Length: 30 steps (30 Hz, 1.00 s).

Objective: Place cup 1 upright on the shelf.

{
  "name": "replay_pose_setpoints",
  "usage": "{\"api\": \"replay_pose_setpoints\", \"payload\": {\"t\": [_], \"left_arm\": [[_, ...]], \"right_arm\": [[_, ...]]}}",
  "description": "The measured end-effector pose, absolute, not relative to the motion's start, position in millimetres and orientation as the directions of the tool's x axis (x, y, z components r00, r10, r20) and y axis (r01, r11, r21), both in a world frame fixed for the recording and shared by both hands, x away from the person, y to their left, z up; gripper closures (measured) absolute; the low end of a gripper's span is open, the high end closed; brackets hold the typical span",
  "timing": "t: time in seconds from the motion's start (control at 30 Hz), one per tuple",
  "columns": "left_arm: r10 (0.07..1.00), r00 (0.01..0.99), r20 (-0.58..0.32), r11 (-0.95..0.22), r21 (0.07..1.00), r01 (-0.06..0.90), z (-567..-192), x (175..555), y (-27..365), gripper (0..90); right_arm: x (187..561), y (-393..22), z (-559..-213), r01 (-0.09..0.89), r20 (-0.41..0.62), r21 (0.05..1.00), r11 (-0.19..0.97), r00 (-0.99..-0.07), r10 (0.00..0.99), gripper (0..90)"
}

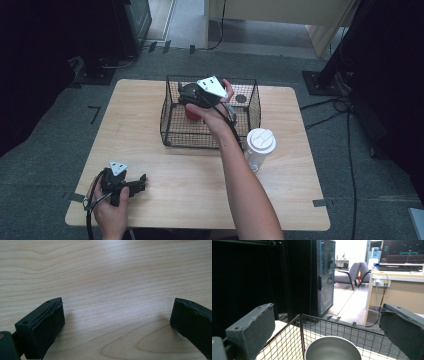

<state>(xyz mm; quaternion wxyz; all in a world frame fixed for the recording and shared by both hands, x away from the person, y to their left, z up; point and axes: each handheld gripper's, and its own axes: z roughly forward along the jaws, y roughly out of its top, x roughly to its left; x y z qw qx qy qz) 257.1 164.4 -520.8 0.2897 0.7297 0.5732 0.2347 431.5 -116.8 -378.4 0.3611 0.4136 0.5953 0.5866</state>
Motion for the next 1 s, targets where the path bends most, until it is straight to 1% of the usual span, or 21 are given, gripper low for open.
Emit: {"api": "replay_pose_setpoints", "payload": {"t": [0.17,0.57,1.0], "left_arm": [[0.972,0.234,0.013,-0.178,0.691,0.701,-521,257,165,0.0],[0.972,0.235,0.013,-0.179,0.691,0.701,-521,257,165,0.0],[0.972,0.235,0.013,-0.179,0.689,0.702,-521,257,165,0.0]], "right_arm": [[417,-117,-371,0.078,0.097,0.994,-0.073,-0.375,0.922,1.1],[382,-122,-367,0.064,0.088,0.996,-0.068,-0.372,0.924,1.1],[344,-127,-365,0.031,0.046,0.999,-0.037,-0.364,0.930,1.1]]}}
